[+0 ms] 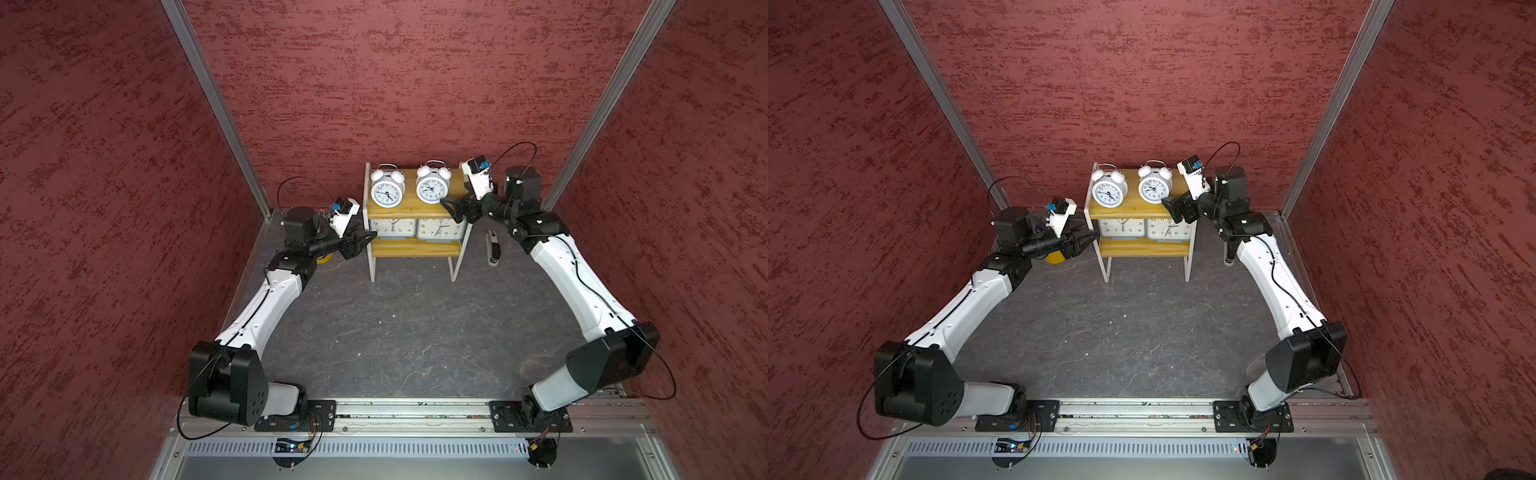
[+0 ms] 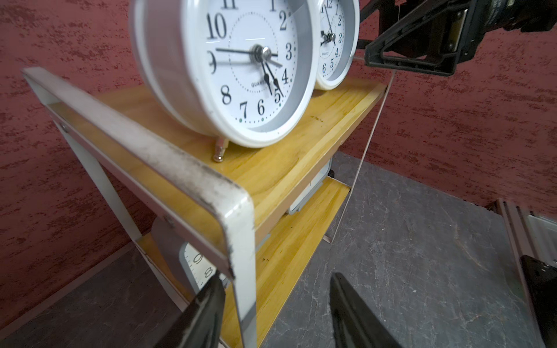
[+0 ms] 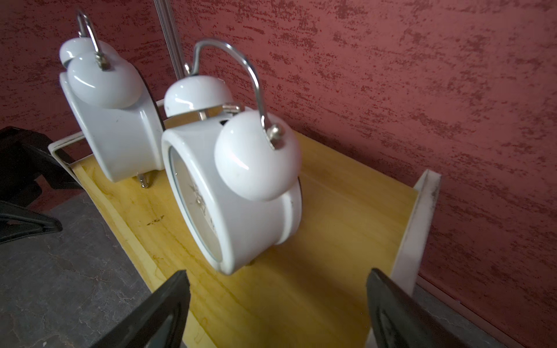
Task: Place the alarm clocks on the shelf by style
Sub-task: Place the alarm on the shelf, then reset both arms
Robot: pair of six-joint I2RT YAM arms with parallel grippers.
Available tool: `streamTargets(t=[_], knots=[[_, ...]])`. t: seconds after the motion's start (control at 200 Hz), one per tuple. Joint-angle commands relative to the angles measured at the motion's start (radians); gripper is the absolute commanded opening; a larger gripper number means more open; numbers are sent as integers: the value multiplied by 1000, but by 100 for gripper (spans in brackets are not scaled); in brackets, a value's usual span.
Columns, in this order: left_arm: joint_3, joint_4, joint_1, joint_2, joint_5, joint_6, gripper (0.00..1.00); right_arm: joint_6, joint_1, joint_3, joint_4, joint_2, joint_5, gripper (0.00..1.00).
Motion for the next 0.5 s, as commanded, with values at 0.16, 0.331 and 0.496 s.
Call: streamTargets(t=[0.16,0.331,0.496], knots=[[-7,-38,-1,-93,-40,35,75,12,-7,-66,61,-95,8,93],[-16,-47,-1,-152,-47,40,74,7,-7,-122,73,-154,22,94],[-14,-68,-2,-180,-42,42,73,16,-7,-232,129,-221,41,94]])
